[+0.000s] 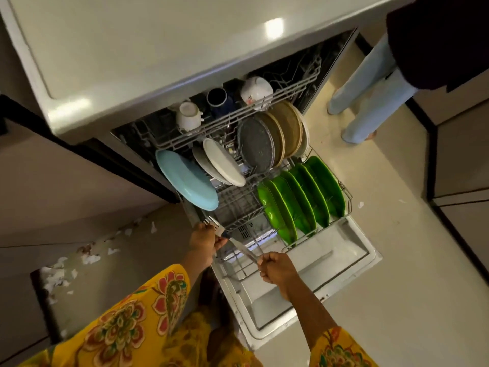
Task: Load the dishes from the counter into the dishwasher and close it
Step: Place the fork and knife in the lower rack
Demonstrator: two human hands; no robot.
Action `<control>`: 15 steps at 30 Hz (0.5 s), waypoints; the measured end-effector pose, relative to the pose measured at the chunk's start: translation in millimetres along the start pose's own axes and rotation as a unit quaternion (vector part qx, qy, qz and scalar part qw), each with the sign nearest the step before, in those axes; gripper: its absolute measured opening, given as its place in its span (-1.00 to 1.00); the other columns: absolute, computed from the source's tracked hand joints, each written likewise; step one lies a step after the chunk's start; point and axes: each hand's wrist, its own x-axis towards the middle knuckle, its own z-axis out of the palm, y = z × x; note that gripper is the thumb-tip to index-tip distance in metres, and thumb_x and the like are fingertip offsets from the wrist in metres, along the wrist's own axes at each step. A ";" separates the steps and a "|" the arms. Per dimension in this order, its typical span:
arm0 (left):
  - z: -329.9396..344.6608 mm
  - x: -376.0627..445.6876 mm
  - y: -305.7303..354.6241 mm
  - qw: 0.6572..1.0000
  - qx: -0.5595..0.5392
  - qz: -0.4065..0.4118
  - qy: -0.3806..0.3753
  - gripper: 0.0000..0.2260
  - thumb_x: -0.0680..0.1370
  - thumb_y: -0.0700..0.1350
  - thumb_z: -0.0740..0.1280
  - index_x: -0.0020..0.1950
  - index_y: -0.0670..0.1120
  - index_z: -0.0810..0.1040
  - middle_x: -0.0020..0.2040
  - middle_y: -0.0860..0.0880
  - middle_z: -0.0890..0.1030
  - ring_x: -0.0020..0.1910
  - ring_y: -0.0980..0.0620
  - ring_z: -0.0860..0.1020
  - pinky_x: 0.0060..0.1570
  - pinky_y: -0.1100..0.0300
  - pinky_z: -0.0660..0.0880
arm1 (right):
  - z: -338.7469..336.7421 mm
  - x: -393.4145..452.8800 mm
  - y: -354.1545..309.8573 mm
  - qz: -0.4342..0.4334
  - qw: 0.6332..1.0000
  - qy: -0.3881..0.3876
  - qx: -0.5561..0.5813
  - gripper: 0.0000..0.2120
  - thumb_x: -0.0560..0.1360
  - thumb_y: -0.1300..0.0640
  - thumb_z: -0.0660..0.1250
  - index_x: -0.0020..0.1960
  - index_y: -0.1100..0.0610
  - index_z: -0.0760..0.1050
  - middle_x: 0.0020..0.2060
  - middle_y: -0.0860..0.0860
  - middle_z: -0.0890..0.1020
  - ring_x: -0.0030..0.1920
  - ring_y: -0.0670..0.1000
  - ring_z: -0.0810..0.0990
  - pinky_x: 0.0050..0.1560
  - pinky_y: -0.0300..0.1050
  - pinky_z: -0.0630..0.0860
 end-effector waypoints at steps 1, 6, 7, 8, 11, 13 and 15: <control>4.1 7.1 -0.2 1.000 0.001 -0.005 -0.002 -0.94 0.65 -0.24 0.10 0.07 -0.18 0.35 -0.21 -0.17 0.45 -0.36 -0.01 0.47 -0.55 0.27 0.51 | 1.1 6.9 1.9 0.003 1.000 0.015 0.009 -0.71 0.47 0.42 0.18 -0.31 0.13 0.47 -0.42 0.05 0.49 -0.45 -0.03 0.39 -0.44 -0.23 0.34; 19.9 53.9 -6.8 0.999 0.049 0.004 -0.013 -0.84 0.63 -0.21 0.16 -0.14 -0.16 0.39 -0.27 -0.13 0.49 -0.54 0.12 0.50 -0.62 0.36 0.41 | 10.9 51.9 10.8 0.032 0.996 0.076 0.043 -0.68 0.40 0.43 0.19 -0.32 0.07 0.54 -0.31 0.07 0.58 -0.33 0.04 0.50 -0.15 -0.03 0.55; 20.6 63.8 -8.6 0.998 0.059 0.010 -0.014 -0.83 0.62 -0.21 0.18 -0.18 -0.16 0.40 -0.29 -0.14 0.49 -0.62 0.16 0.45 -0.64 0.38 0.35 | 12.2 61.0 12.9 0.031 0.996 0.079 0.037 -0.67 0.38 0.43 0.20 -0.32 0.04 0.55 -0.31 0.05 0.59 -0.29 0.06 0.52 -0.07 0.04 0.56; 20.8 71.4 -10.1 0.998 0.066 0.012 -0.013 -0.83 0.61 -0.23 0.19 -0.18 -0.18 0.40 -0.32 -0.15 0.48 -0.67 0.18 0.41 -0.64 0.38 0.31 | 12.7 68.6 14.4 0.030 0.996 0.081 0.031 -0.66 0.36 0.43 0.20 -0.32 0.03 0.55 -0.32 0.02 0.59 -0.26 0.06 0.53 -0.03 0.07 0.56; 18.1 86.4 -17.5 0.997 0.074 0.015 -0.009 -0.95 0.60 -0.30 0.16 0.01 -0.26 0.40 -0.32 -0.17 0.46 -0.63 0.14 0.39 -0.62 0.37 0.28 | 12.9 83.3 12.8 0.031 0.995 0.094 0.029 -0.65 0.34 0.45 0.20 -0.33 0.03 0.56 -0.36 0.00 0.58 -0.26 0.07 0.51 -0.04 0.06 0.54; 15.2 91.4 -24.3 0.997 0.070 0.010 -0.003 -0.87 0.59 -0.35 0.13 0.09 -0.22 0.39 -0.27 -0.18 0.48 -0.50 0.06 0.43 -0.55 0.31 0.34 | 11.6 91.7 9.9 0.033 0.994 0.099 0.040 -0.64 0.38 0.46 0.20 -0.31 0.03 0.55 -0.36 0.03 0.57 -0.29 0.06 0.49 -0.09 0.01 0.52; 12.3 95.6 -30.9 0.997 0.077 0.006 0.012 -0.81 0.57 -0.38 0.11 0.08 -0.14 0.37 -0.23 -0.18 0.49 -0.42 0.02 0.44 -0.51 0.28 0.37 | 10.6 102.5 7.7 0.031 0.994 0.097 0.030 -0.65 0.40 0.44 0.23 -0.30 0.01 0.54 -0.35 0.01 0.56 -0.28 0.04 0.50 -0.12 -0.05 0.50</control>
